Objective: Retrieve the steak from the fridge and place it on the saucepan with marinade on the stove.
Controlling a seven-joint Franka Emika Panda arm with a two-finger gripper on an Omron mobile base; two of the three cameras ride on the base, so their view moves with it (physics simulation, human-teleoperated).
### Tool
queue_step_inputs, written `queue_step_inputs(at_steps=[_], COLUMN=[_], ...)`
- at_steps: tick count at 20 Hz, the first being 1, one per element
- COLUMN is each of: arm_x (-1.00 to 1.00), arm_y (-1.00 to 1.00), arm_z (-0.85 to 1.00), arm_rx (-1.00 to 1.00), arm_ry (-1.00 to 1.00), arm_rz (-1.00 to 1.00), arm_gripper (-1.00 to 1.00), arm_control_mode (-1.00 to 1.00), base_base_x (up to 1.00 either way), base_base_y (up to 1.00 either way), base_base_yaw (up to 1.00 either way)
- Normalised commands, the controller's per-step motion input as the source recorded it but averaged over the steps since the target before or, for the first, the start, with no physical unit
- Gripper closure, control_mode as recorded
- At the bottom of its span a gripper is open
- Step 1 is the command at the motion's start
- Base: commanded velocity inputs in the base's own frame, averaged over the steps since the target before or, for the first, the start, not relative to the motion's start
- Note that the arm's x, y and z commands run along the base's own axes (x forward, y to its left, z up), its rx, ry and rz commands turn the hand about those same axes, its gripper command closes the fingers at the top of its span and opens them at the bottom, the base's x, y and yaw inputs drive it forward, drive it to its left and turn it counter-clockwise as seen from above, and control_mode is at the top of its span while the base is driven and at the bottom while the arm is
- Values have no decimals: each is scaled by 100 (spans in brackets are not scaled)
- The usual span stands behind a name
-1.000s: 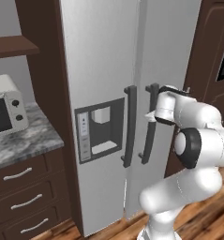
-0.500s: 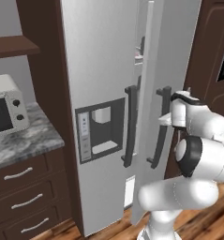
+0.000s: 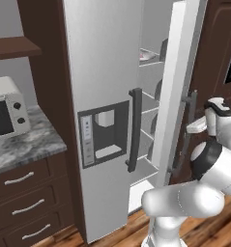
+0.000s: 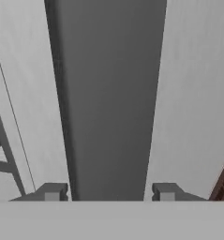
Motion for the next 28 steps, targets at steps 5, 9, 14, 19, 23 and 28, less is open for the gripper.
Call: queue_step_inputs(at_steps=[5,9,14,19,23,28], arm_x=[-70,-58,-41,-77,-100,-100], arm_y=[-100,-100,-100,-34,26,18], arm_z=[0,0,0,0,0,0], arm_rx=[9,5,4,0,-7,-6], arm_ry=[1,4,4,-1,-21,-16], arm_rz=[9,8,9,6,-15,-52], arm_gripper=[100,100,100,-100,-100,-100], arm_control_mode=[-100,-100,-100,-100,-100,-100], base_base_x=[0,0,0,0,0,0], base_base_y=[0,0,0,0,0,0], base_base_yaw=[0,0,0,0,0,0])
